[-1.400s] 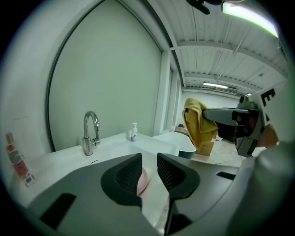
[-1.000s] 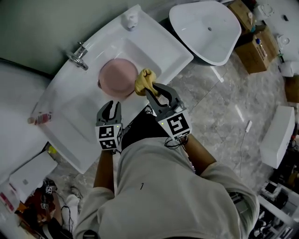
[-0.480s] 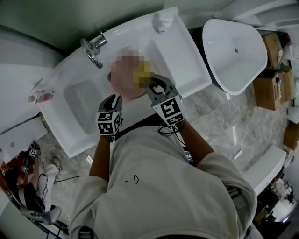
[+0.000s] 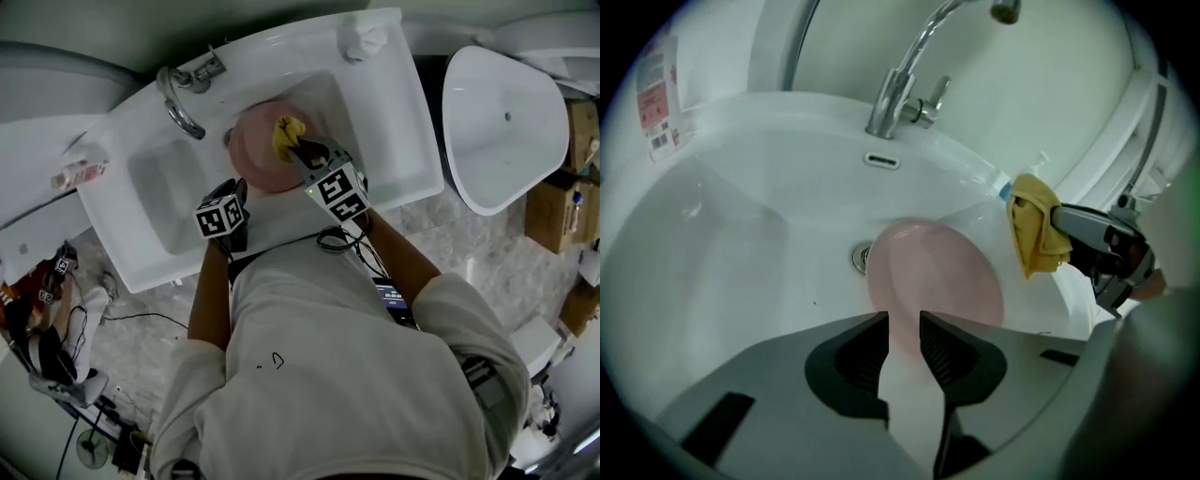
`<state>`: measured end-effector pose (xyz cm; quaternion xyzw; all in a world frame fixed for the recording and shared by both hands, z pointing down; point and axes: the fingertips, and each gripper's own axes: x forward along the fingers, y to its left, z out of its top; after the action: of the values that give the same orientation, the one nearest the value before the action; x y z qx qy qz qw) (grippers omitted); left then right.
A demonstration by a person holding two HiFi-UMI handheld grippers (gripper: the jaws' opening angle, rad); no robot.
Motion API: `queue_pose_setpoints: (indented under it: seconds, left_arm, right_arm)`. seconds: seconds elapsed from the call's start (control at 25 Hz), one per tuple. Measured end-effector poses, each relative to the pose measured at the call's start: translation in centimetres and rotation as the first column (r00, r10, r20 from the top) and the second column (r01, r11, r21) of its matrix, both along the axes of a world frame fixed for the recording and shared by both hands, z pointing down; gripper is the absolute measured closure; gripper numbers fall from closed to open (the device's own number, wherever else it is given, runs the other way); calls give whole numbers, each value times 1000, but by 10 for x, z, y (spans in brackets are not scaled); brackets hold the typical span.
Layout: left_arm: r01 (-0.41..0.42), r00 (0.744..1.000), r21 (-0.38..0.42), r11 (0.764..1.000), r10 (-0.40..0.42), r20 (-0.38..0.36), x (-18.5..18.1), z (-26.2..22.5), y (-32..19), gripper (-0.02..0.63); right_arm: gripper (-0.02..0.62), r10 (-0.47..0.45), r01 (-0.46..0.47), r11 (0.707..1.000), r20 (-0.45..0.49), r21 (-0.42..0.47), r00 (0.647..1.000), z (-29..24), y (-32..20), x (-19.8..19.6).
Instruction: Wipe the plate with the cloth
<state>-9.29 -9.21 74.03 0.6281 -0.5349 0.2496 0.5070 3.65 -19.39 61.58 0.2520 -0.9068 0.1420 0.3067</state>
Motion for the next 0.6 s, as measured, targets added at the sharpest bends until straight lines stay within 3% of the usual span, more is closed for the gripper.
queue_pose_setpoints:
  seconds: [0.16, 0.32, 0.6]
  left_arm:
    - [85, 994, -39, 996, -88, -67, -3, 24, -4, 489]
    - [137, 987, -59, 989, -142, -79, -14, 36, -8, 489]
    - [114, 985, -91, 989, -124, -116, -5, 54, -14, 489]
  right_arm:
    - [531, -32, 31, 999, -21, -40, 999, 14, -1, -8]
    - [531, -59, 58, 996, -15, -66, 998, 18, 2, -17]
    - [531, -86, 84, 995, -26, -49, 996, 26, -9, -17]
